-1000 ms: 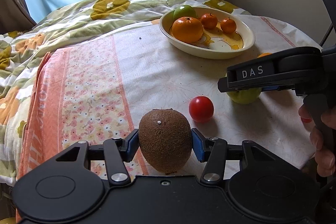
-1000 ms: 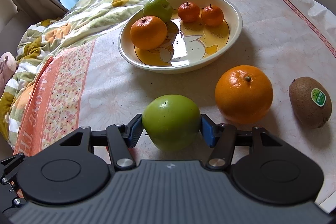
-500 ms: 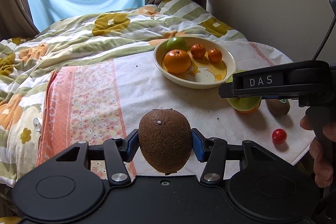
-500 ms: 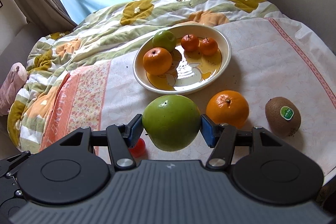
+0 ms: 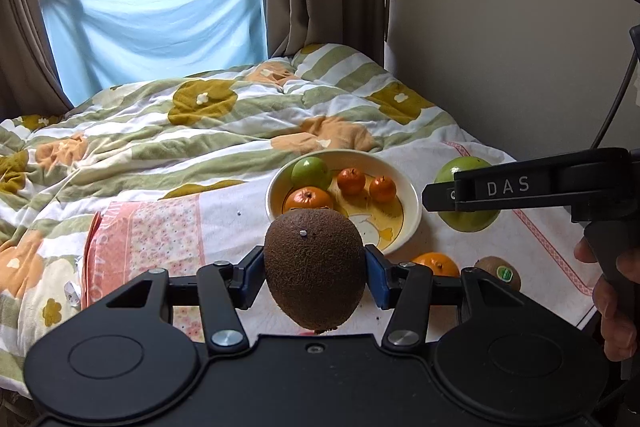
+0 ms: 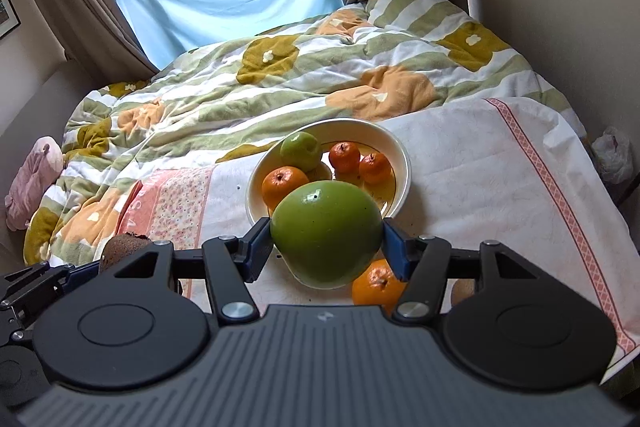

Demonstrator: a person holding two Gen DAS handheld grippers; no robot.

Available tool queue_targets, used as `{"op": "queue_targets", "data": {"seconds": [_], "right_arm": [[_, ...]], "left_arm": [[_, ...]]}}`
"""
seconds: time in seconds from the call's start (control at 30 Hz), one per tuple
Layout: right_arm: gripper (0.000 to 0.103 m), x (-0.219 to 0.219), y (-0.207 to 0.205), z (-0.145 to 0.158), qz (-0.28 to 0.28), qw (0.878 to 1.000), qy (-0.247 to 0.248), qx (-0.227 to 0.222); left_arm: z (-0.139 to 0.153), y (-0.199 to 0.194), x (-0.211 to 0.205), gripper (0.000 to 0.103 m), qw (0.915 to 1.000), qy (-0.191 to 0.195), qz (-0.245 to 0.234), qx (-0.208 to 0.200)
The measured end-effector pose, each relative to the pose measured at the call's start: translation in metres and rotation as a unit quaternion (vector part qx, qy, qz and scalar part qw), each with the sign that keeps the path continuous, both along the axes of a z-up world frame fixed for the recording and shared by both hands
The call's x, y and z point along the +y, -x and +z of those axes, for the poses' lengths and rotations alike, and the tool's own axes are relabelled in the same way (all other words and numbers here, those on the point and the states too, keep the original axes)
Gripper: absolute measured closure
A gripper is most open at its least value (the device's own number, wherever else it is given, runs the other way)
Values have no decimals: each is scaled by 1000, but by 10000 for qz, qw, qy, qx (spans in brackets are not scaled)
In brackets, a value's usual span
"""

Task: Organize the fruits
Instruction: 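Carry the kiwi and green apple into the duck bowl and open both tools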

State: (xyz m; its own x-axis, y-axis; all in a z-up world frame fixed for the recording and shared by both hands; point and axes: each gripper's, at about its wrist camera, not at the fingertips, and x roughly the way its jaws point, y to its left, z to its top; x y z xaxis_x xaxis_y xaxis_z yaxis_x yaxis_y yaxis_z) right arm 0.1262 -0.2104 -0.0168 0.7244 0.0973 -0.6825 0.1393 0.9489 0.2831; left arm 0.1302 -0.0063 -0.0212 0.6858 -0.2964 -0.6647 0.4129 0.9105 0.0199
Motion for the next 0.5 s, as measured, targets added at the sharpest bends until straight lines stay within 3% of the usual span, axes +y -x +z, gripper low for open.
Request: {"op": "queue_targets", "data": {"seconds": [0.23, 0.5], "right_arm": [[30, -37, -40, -6, 285, 9995, 71, 94], [30, -75, -86, -32, 543, 9979, -23, 362]], "left_arm": [[-4, -38, -37, 47, 9997, 75, 232, 77], [-41, -87, -79, 47, 9981, -28, 390, 470]]}}
